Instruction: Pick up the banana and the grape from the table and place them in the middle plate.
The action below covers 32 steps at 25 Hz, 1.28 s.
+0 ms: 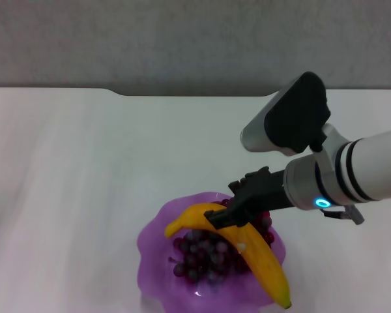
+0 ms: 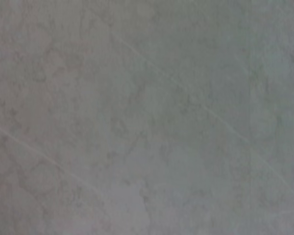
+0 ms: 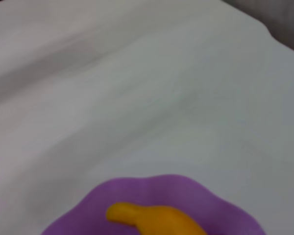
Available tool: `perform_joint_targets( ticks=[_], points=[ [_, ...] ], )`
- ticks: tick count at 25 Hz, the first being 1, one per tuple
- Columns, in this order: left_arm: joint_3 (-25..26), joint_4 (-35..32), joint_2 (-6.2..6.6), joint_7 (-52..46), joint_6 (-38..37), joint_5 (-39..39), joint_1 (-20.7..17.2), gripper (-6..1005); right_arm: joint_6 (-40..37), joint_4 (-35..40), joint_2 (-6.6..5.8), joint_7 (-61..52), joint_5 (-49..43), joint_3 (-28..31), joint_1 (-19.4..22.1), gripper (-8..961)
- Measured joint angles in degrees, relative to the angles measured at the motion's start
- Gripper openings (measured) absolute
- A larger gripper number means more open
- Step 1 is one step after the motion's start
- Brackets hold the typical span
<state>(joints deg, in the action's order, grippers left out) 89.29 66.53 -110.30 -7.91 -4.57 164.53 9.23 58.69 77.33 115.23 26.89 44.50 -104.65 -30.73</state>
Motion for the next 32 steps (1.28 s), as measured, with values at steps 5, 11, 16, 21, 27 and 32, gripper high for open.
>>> perform_joint_targets(
  ticks=[5, 11, 16, 21, 27, 32],
  points=[
    [0.0, -0.01, 0.0, 0.0, 0.0, 0.0, -0.01, 860, -0.93, 3.5, -0.07, 0.47, 0.01, 2.02, 1.89, 774],
    [-0.56, -0.1, -0.17, 1.6, 0.0, 0.0, 0.33, 857, -6.66, 4.11, 0.03, 0.62, 0.08, 7.16, 3.97, 776],
    [-0.61, -0.1, -1.28, 5.3, 0.0, 0.0, 0.44, 854, -16.97, 2.78, 0.13, 0.01, 0.08, 12.41, 8.27, 777],
    [-0.06, -0.04, -2.86, 9.35, -0.3, 0.0, 0.41, 852, -31.05, 1.78, 0.13, -1.33, 0.09, 16.4, 15.22, 777],
    [0.12, -0.01, -4.23, 11.26, -2.97, -0.04, -0.42, 848, -53.48, 0.34, 0.11, -3.71, 2.05, 16.05, 25.62, 775],
    [-0.1, -0.15, -4.46, 10.61, -6.56, -0.61, -1.64, 845, -63.32, -5.7, 0.08, -3.78, 4.43, 15.45, 26.93, 774]
  ],
)
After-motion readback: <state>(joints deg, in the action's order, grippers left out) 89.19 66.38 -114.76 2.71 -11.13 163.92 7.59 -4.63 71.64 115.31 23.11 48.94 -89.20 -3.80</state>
